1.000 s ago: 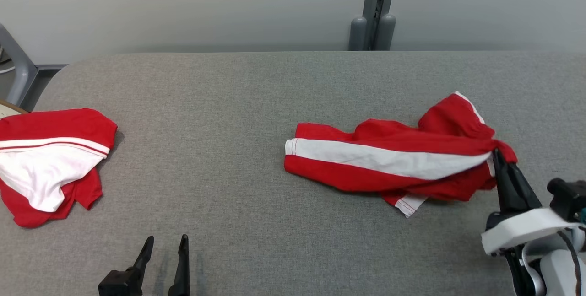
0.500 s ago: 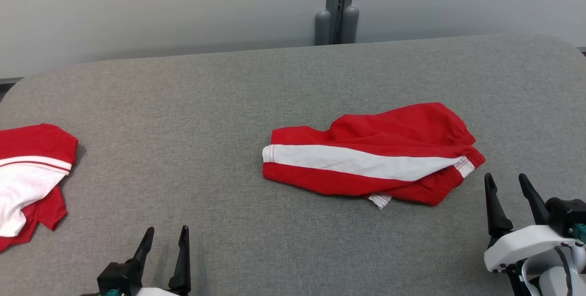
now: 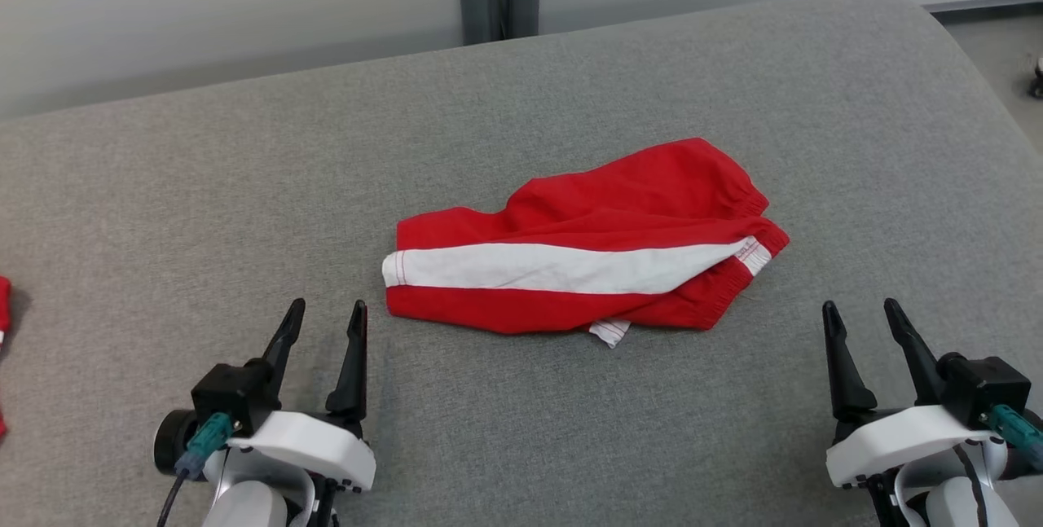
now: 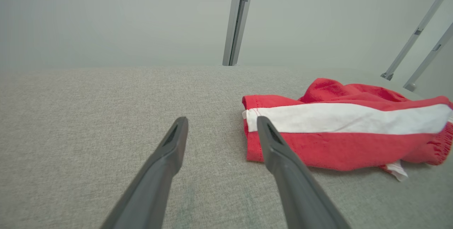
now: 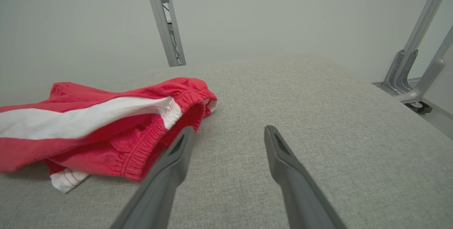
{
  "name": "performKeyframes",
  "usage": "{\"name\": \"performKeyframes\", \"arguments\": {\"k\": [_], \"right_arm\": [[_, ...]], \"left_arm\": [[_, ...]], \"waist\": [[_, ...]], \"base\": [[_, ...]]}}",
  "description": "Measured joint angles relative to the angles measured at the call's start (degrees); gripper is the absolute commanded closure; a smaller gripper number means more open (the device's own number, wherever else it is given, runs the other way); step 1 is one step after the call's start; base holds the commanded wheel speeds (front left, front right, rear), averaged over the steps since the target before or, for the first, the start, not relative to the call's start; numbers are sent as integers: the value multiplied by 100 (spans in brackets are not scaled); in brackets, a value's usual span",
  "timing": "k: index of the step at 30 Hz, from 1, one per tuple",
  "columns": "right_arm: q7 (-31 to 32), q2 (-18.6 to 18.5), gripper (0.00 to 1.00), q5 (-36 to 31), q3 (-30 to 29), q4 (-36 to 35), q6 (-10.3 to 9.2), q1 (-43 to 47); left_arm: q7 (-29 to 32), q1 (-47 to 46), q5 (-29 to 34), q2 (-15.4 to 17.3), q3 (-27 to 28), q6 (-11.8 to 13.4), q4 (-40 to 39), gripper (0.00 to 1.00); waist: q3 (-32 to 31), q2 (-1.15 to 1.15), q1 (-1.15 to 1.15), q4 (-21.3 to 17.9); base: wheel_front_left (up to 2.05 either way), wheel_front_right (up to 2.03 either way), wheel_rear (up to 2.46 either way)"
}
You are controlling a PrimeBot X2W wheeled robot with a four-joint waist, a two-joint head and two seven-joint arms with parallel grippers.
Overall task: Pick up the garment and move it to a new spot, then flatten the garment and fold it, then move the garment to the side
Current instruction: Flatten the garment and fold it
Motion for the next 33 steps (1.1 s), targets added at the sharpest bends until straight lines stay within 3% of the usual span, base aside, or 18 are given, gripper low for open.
{"name": "performKeyframes", "arguments": {"k": [16,17,18,19,20,21,27,33], "right_arm": [[0,78,0,9,89,-92,0,-214],[0,79,0,9,88,-108,0,-221],[0,82,0,9,93,-120,0,-226],[0,86,0,9,100,-132,0,-230],[0,88,0,9,111,-141,0,-238],[0,90,0,9,123,-148,0,-242],[0,100,0,20,157,-148,0,-250],[0,104,0,37,199,-101,0,-243]], "left_arm": [[0,-905,-428,-1,-222,-191,970,1],[0,-932,-357,0,-268,-202,992,15],[0,-961,-333,0,-286,-219,988,15],[0,-985,-333,-8,-294,-219,976,46],[0,-995,-335,-9,-289,-213,965,67],[0,-996,-349,-7,-278,-187,950,100],[0,-1043,-375,-10,-171,-96,832,100],[0,-789,-252,-3,320,78,565,100]], "waist": [[603,0,0,-555],[625,0,0,-564],[643,0,0,-568],[659,0,0,-570],[673,0,0,-572],[686,0,0,-573],[699,0,0,-532],[579,0,0,-358]], "base": [[0,0,0],[0,0,0],[0,0,0],[0,0,0],[0,0,0],[0,0,0],[0,0,0],[0,0,0]]}}
